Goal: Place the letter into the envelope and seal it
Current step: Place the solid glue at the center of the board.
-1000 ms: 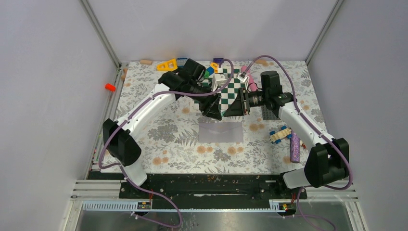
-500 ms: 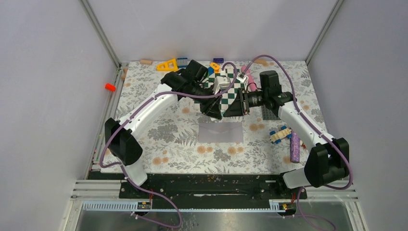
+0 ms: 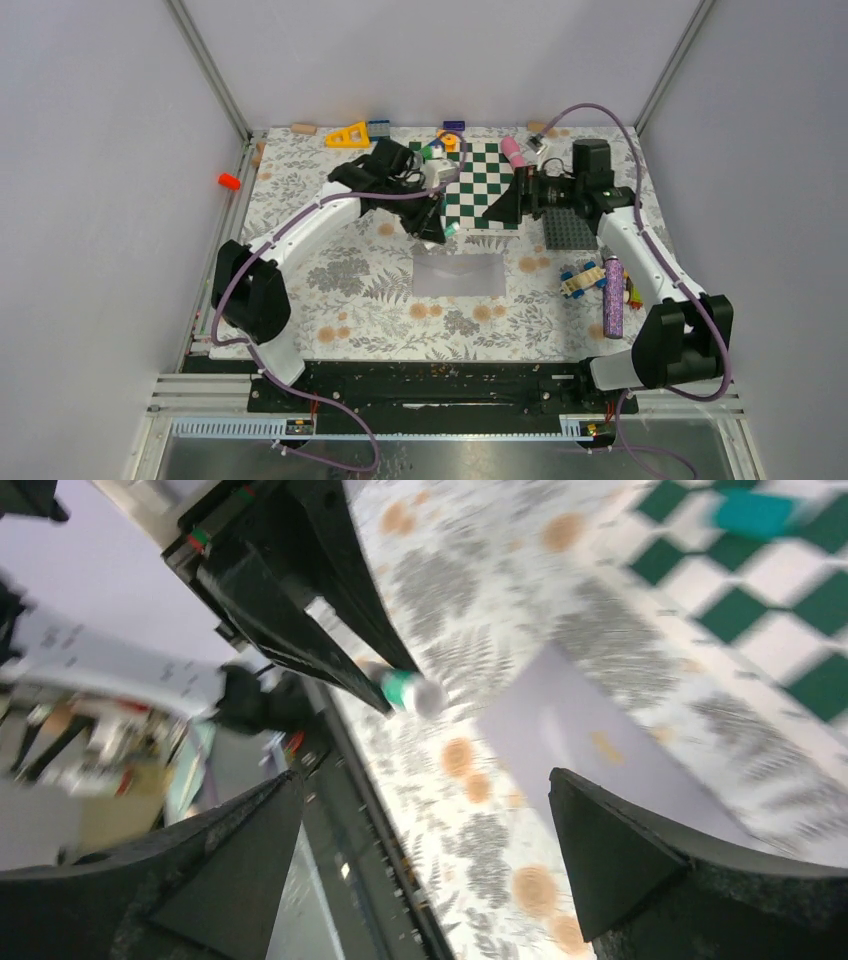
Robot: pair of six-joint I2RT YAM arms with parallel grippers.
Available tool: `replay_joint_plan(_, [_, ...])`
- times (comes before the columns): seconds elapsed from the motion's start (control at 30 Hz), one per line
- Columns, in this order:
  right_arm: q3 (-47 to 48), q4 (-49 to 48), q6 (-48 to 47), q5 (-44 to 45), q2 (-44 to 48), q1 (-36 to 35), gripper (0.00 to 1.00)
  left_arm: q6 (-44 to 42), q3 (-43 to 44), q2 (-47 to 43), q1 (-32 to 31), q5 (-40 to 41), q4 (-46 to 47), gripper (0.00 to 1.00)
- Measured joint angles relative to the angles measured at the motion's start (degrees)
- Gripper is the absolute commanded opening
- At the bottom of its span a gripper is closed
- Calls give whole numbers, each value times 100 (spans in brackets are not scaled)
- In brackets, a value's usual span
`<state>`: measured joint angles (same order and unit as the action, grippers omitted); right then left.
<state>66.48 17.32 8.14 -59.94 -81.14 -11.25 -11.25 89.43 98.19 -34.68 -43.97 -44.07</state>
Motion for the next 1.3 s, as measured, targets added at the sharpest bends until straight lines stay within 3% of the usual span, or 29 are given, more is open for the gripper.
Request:
replay_joint_plan(0.13, [-2,-9,61,669,175,540,100,752,-656,-20,717,597,632,17])
replay_joint_plan(0.3, [-251,-343,216,1104,603,636,100,1687,-1510,-22,1484,1718,1322,17])
replay_joint_plan(0.43, [-365,-603,411,1137,662,636,100,2280,-1818,11,1631,2621,1416,17])
replay_joint_plan(0.67, [-481,-778,535,1139,662,636,100,3042,-1967,267,1759,3506,1799,17])
replay_joint_plan(1.0, [-540,-953,636,1128,662,636,100,3582,-2295,748,1818,3971,1963,18])
replay_joint_plan(1.3, [-540,-1054,715,1097,662,636,100,3724,-2280,828,1818,3969,2194,29])
